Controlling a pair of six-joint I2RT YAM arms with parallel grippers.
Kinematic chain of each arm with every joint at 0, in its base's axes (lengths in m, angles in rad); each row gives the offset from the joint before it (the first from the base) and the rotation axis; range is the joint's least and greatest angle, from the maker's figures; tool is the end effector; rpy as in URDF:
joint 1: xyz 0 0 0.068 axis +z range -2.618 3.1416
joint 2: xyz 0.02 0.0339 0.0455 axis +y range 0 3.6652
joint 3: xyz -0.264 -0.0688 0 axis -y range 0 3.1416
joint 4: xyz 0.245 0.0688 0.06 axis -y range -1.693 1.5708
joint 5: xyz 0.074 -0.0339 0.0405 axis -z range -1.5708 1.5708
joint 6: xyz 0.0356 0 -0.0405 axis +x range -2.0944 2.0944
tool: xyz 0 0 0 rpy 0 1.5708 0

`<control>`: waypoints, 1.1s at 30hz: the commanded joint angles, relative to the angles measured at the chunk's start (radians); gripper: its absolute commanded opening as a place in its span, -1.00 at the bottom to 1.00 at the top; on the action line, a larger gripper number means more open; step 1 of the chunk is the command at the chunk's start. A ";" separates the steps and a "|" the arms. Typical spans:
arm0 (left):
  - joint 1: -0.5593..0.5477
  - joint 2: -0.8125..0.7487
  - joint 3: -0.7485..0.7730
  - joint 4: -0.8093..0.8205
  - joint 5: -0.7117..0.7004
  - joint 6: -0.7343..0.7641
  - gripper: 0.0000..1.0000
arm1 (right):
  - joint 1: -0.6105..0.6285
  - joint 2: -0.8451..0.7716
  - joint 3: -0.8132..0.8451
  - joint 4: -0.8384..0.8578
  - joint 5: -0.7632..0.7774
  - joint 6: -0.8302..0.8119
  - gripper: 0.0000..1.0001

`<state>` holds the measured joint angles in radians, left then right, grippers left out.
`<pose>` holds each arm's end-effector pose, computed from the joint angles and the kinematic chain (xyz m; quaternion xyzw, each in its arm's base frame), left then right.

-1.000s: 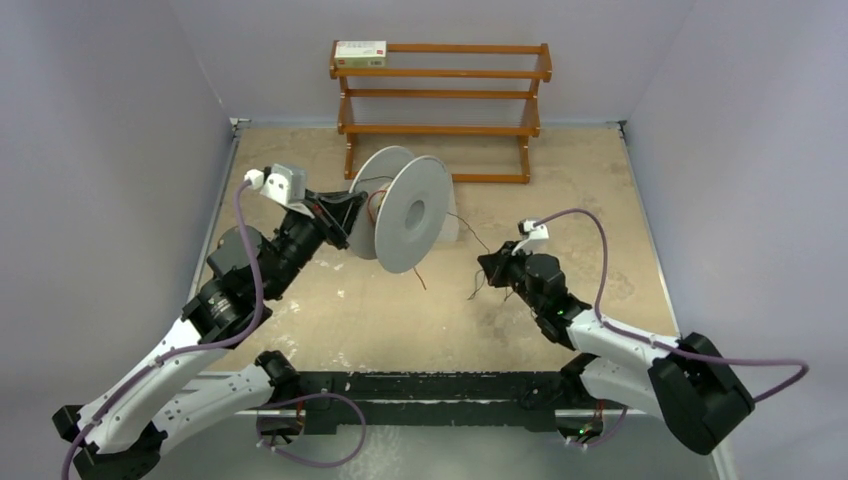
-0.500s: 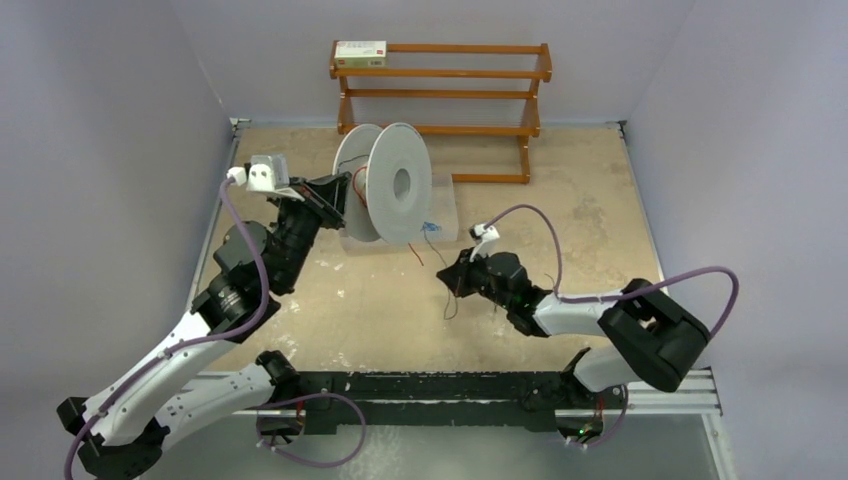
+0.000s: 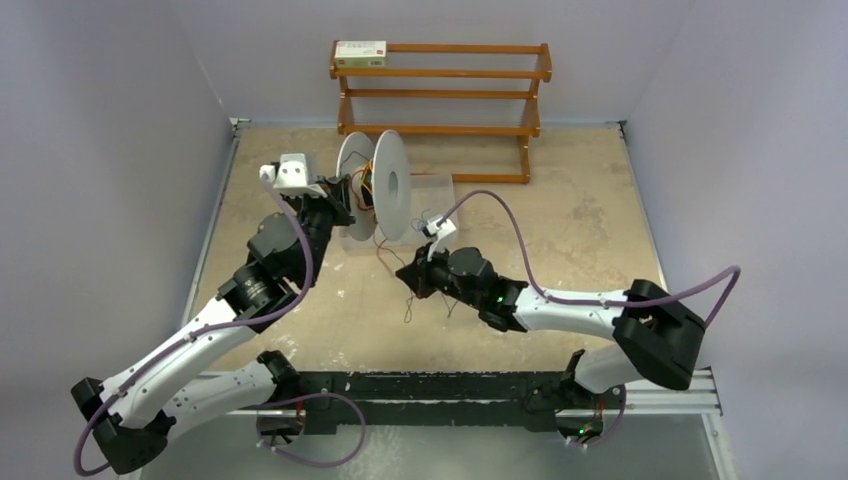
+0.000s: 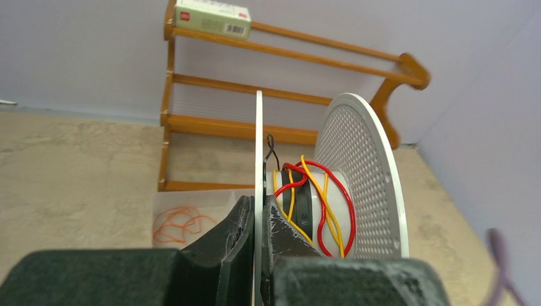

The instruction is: Wrap the cables

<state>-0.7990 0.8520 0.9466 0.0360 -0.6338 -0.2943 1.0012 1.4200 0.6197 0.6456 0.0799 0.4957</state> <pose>0.1450 -0.1187 0.4084 -0.0704 0.6653 -0.1958 0.7170 0.1654 0.2530 0.2236 -0.1647 0.7414 0.4200 0.4968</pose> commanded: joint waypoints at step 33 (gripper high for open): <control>-0.034 0.070 0.004 -0.326 0.069 0.333 -1.00 | 0.118 -0.135 0.841 -0.814 0.343 -0.547 -1.00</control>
<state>-0.8188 0.9508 0.9070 -0.2531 -0.6380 -0.0441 1.1194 1.2980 1.3636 -0.1535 0.3229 0.0532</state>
